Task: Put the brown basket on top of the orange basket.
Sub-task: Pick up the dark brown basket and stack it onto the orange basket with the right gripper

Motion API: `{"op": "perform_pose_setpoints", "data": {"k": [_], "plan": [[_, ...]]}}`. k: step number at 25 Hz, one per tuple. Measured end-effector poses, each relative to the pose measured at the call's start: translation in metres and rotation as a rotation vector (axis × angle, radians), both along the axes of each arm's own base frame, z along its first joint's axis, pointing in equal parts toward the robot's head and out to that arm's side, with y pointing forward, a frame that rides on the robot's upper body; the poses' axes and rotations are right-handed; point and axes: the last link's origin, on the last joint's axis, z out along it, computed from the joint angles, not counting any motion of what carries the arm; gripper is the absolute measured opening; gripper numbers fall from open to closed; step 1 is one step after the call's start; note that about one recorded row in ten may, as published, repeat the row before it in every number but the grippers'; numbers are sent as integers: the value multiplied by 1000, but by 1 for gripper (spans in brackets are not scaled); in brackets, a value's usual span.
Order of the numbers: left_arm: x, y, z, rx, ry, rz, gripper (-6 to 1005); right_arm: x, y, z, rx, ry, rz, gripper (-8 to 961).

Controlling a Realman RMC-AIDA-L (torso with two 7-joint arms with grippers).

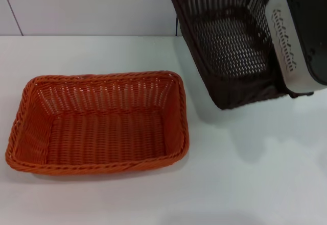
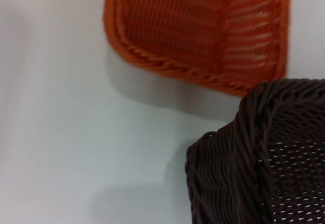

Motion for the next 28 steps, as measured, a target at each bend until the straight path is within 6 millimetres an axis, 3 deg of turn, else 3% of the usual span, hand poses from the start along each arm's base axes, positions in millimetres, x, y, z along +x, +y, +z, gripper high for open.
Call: {"op": "perform_pose_setpoints", "data": {"k": [15,28], "plan": [[-1,-2,-4,-4,-9,0,454,-30,0,-6,-22,-11,127,124],[4,5,-15,-21,-36,-24,454,-49,14,-13,-141,-3,258,124]]}}
